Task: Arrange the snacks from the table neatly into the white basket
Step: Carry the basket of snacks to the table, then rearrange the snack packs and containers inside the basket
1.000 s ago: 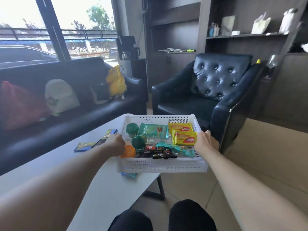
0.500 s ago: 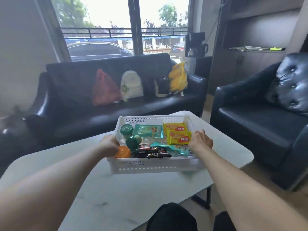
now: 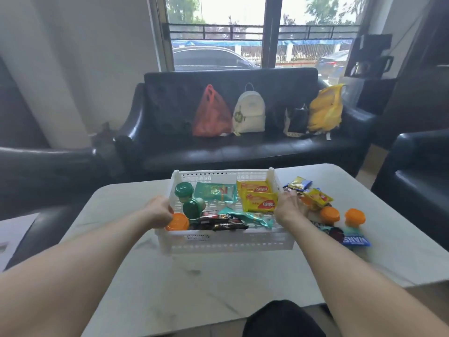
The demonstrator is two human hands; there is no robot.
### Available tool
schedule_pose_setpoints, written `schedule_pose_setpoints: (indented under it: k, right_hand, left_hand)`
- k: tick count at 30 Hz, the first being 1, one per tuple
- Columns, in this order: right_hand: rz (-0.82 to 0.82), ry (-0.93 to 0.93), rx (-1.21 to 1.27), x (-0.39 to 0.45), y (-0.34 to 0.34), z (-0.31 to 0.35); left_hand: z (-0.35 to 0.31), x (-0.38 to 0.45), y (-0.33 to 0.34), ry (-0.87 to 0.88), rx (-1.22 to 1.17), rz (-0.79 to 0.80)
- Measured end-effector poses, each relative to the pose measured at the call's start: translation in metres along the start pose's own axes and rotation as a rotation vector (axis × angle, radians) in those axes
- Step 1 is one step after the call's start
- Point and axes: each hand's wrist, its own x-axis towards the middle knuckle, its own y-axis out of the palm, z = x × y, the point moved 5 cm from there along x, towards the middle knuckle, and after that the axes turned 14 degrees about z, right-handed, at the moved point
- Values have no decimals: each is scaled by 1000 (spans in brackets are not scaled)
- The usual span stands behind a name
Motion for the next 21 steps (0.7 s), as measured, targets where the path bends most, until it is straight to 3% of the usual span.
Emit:
schedule_pose_setpoints:
  k: [12, 21]
  right_hand:
    - [68, -38, 8, 5, 66, 4]
    - [70, -52, -20, -2, 78, 5]
  left_hand:
    - [43, 11, 43, -72, 41, 41]
    - [64, 16, 69, -91, 2, 26]
